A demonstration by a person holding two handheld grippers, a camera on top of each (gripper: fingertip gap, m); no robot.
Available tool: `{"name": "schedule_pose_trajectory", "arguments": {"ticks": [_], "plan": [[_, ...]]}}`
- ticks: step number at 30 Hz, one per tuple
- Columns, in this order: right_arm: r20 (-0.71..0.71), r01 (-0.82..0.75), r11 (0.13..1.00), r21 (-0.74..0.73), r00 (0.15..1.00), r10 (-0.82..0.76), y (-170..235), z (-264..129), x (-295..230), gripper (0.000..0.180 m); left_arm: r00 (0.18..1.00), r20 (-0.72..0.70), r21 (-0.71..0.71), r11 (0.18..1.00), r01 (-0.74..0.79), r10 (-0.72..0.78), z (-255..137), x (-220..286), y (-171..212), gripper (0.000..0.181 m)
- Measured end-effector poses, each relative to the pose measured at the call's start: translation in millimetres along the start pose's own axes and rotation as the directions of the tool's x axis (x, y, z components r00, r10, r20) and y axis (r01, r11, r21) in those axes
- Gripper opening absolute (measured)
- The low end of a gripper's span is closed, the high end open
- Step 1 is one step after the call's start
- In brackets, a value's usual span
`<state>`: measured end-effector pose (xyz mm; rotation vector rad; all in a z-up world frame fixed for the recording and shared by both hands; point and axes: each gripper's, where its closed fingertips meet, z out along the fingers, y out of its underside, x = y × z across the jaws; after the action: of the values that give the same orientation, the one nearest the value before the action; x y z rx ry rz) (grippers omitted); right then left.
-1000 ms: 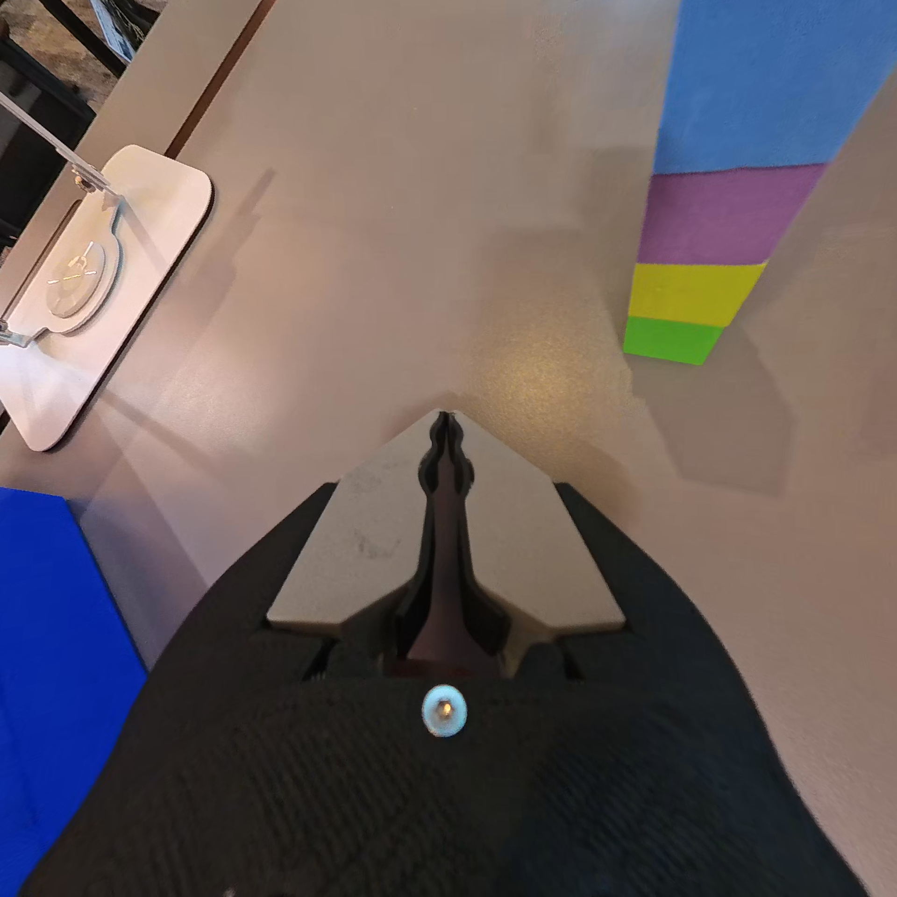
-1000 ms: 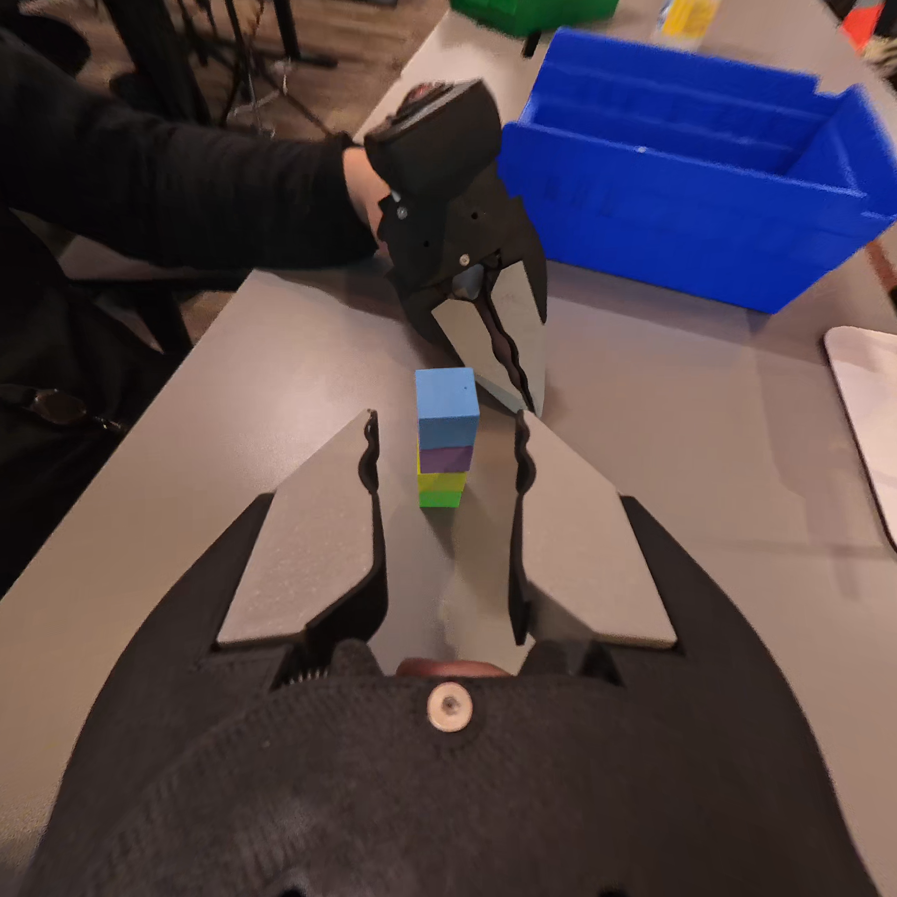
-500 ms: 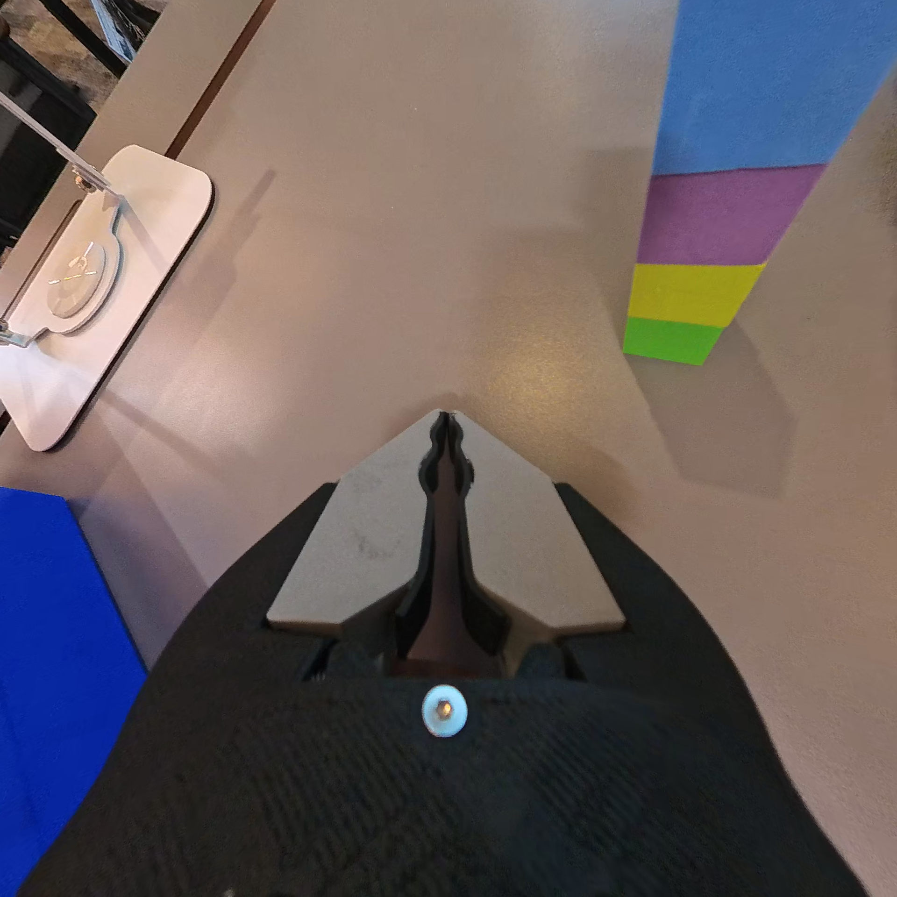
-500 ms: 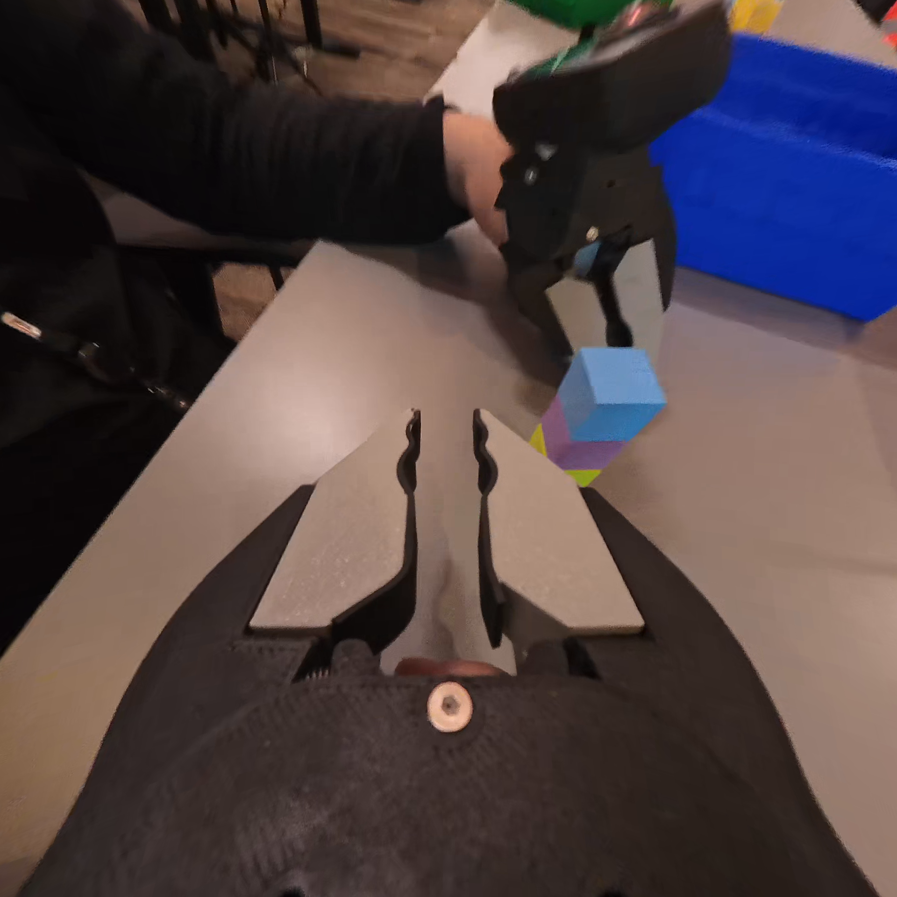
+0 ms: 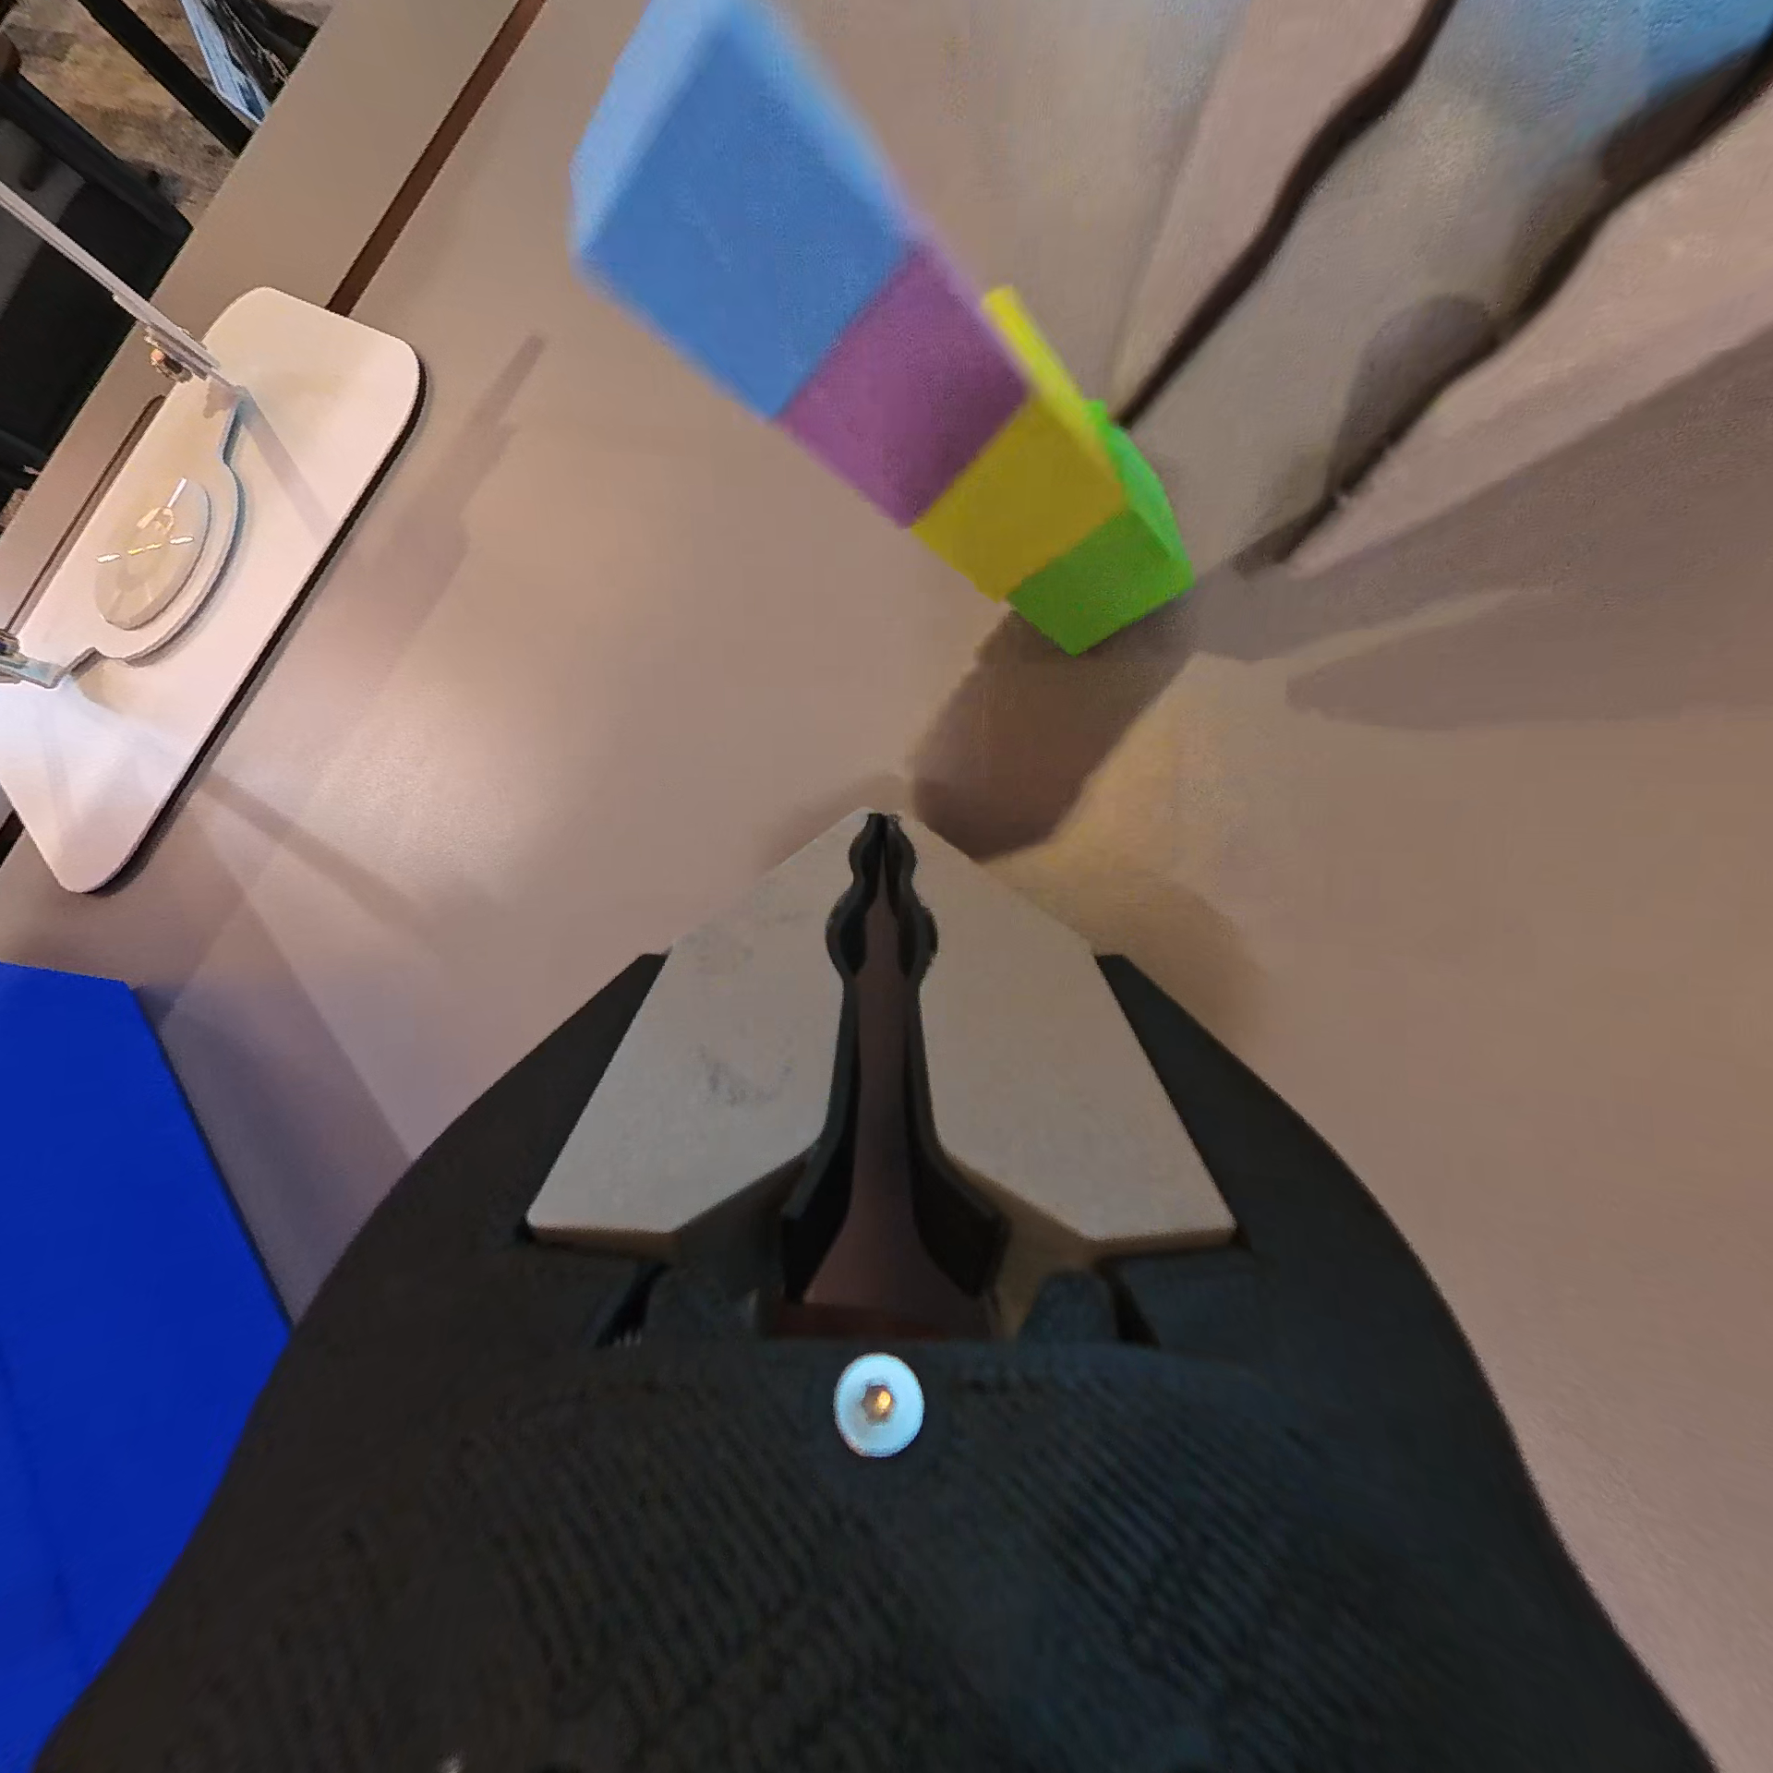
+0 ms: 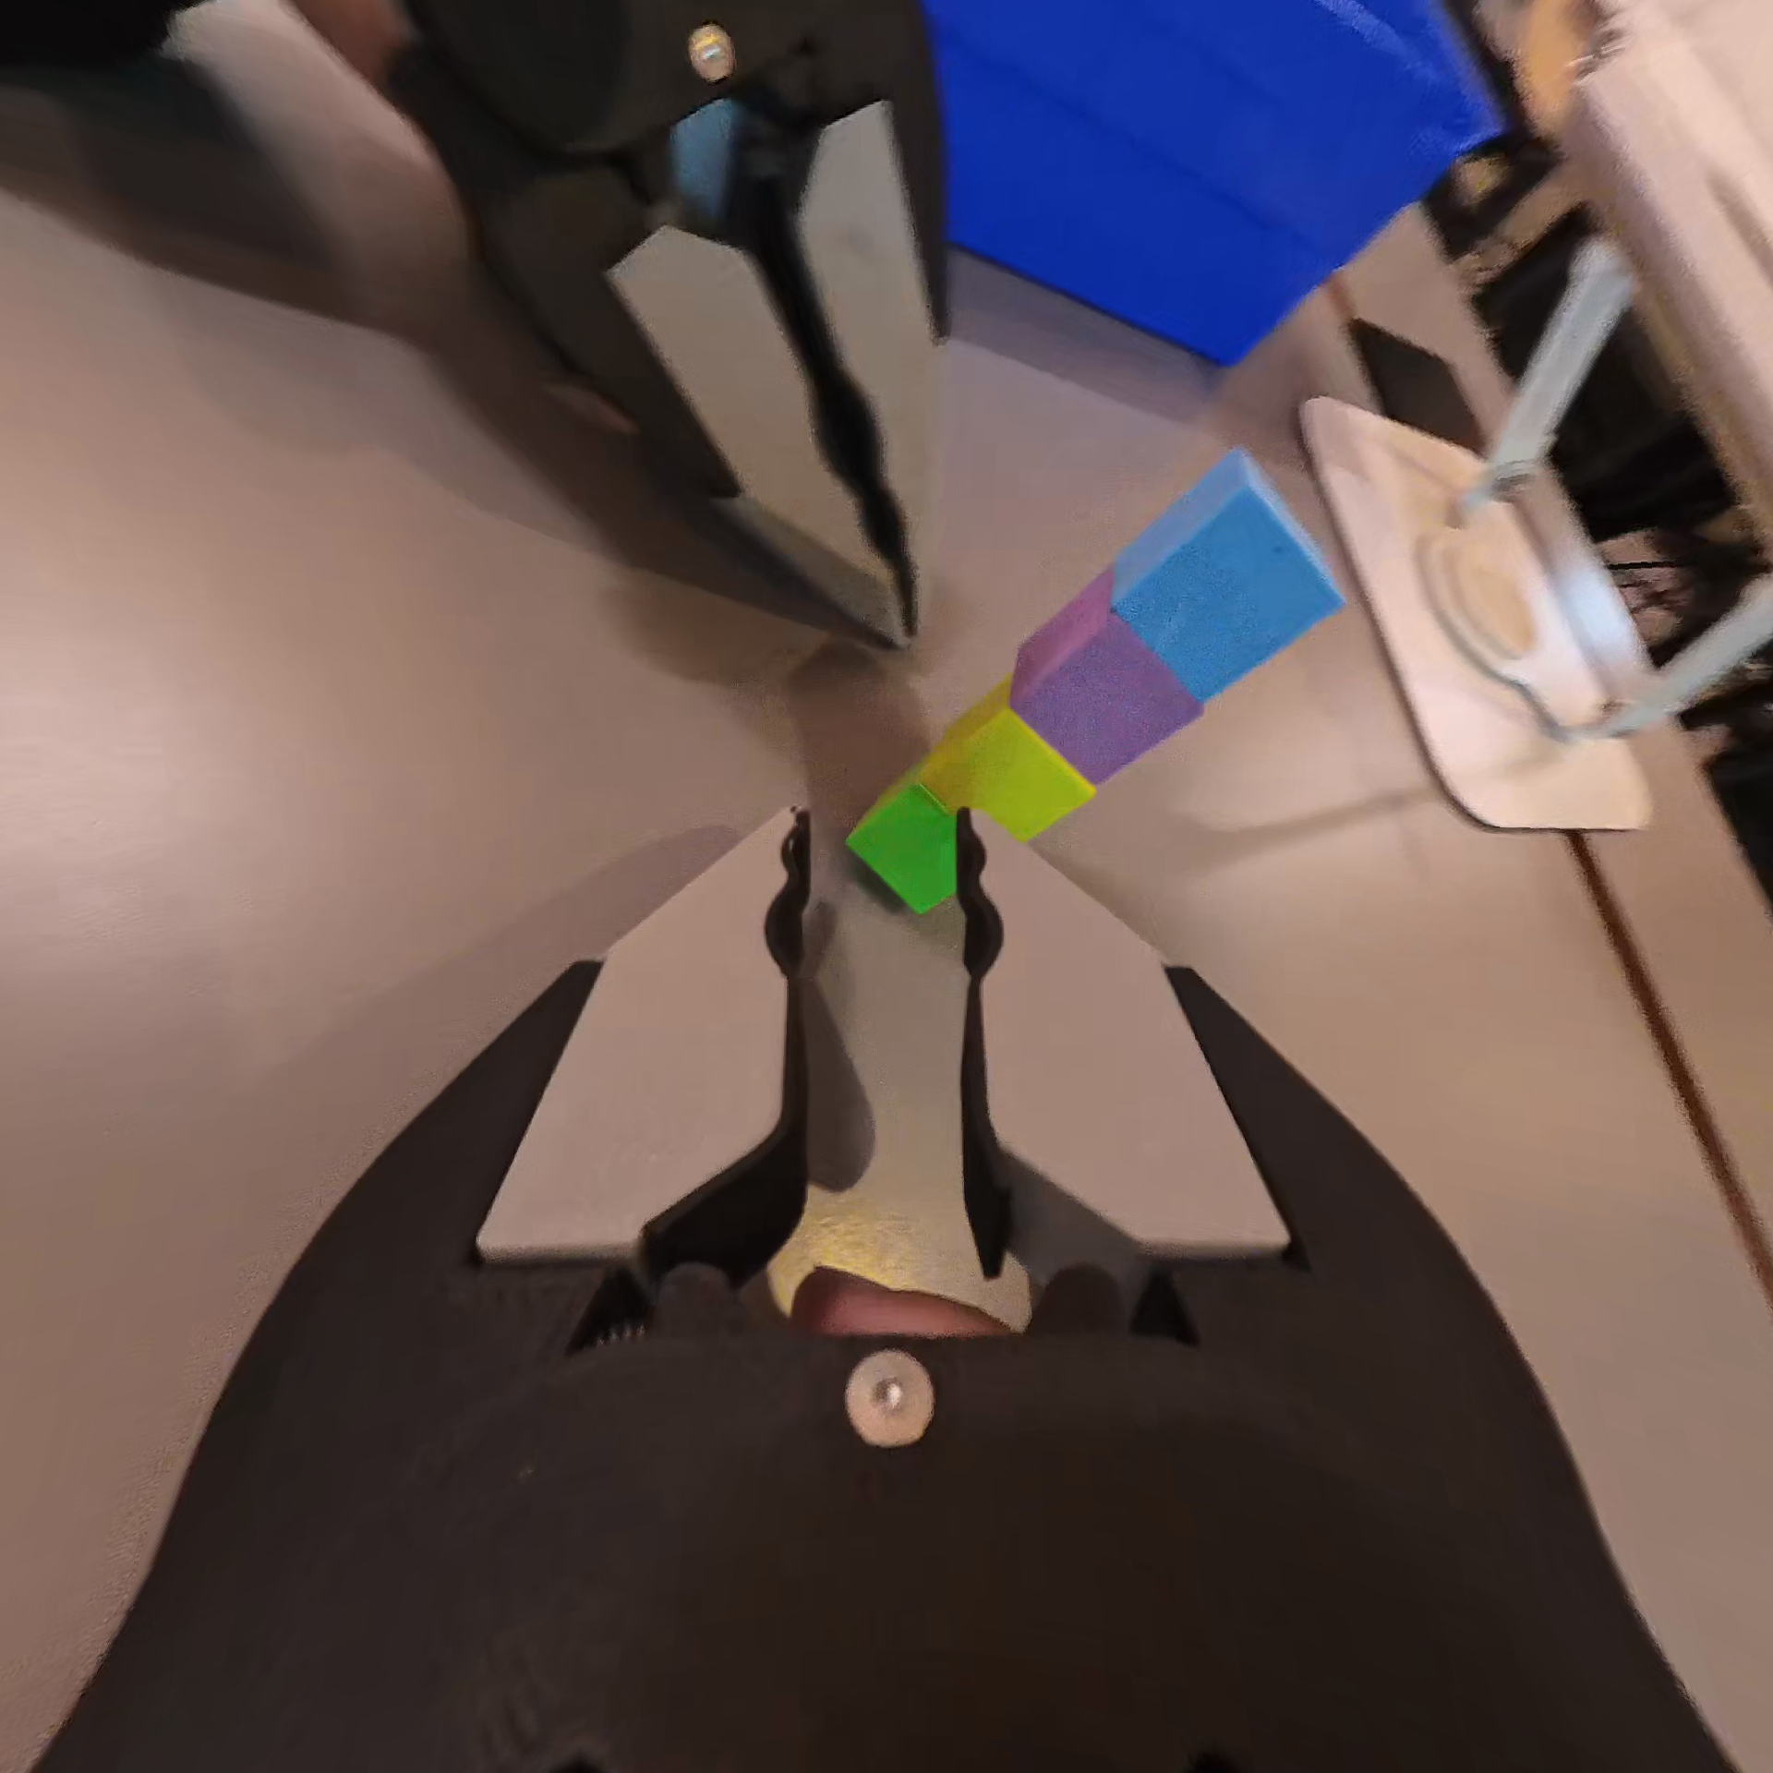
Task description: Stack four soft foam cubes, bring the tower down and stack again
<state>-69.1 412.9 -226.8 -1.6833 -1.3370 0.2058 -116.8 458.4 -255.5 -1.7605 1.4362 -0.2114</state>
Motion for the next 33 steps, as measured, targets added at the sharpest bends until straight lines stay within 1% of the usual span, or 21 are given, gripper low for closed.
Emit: {"name": "schedule_pose_trajectory", "arguments": {"ticks": [3, 6, 10, 13, 15, 17, 22, 24, 26, 28, 33], "plan": [[-0.056, -0.028, 0.996, 0.087, 0.998, 0.033, -13, -9, 12, 0.029, 1.0, -0.001, 0.0, 1.0, 0.001, -0.001, 0, 0, 0, 0.0], [-0.102, -0.045, 0.992, 0.116, 0.993, 0.057, -17, -16, 23, 0.029, 1.0, 0.0, 0.0, 1.0, 0.0, 0.0, 0, 0, 0, 0.0], [-0.157, -0.1, 0.99, 0.099, 0.981, 0.115, -7, -17, 38, 0.028, 1.0, 0.003, 0.0, 1.0, -0.003, 0.003, 0, 0, 0, 0.0], [-0.165, -0.15, 0.986, 0.071, 0.973, 0.16, 5, -12, 42, 0.028, 1.0, 0.012, -0.005, 1.0, 0.004, -0.004, 0, -3, 1, 0.0], [-0.191, -0.163, 0.986, 0.028, 0.967, 0.166, 16, -8, 47, 0.027, 0.998, 0.062, -0.025, 0.999, 0.029, -0.027, 0, -15, 7, 0.0], [-0.208, -0.167, 0.986, -0.016, 0.965, 0.161, 25, -5, 49, 0.027, 0.988, 0.124, -0.051, 0.994, 0.096, -0.089, -1, -32, 17, 0.0], [-0.245, -0.174, 0.981, -0.082, 0.958, 0.15, 38, -3, 54, 0.027, 0.936, 0.184, -0.056, 0.947, 0.315, -0.3, -6, -59, 32, 0.015], [-0.251, -0.184, 0.979, -0.092, 0.955, 0.156, 41, -2, 55, 0.027, 0.904, 0.211, -0.047, 0.92, 0.39, -0.372, -8, -70, 38, 0.031], [-0.246, -0.185, 0.978, -0.097, 0.957, 0.157, 41, -2, 54, 0.027, 0.882, 0.211, -0.041, 0.897, 0.44, -0.422, -9, -75, 42, 0.042], [-0.246, -0.179, 0.979, -0.1, 0.958, 0.15, 41, -1, 53, 0.027, 0.872, 0.205, -0.039, 0.887, 0.461, -0.444, -9, -76, 43, 0.046], [-0.252, -0.183, 0.975, -0.126, 0.956, 0.147, 44, 1, 53, 0.027, 0.896, 0.195, -0.04, 0.91, 0.414, -0.399, -8, -71, 39, 0.043]]}}
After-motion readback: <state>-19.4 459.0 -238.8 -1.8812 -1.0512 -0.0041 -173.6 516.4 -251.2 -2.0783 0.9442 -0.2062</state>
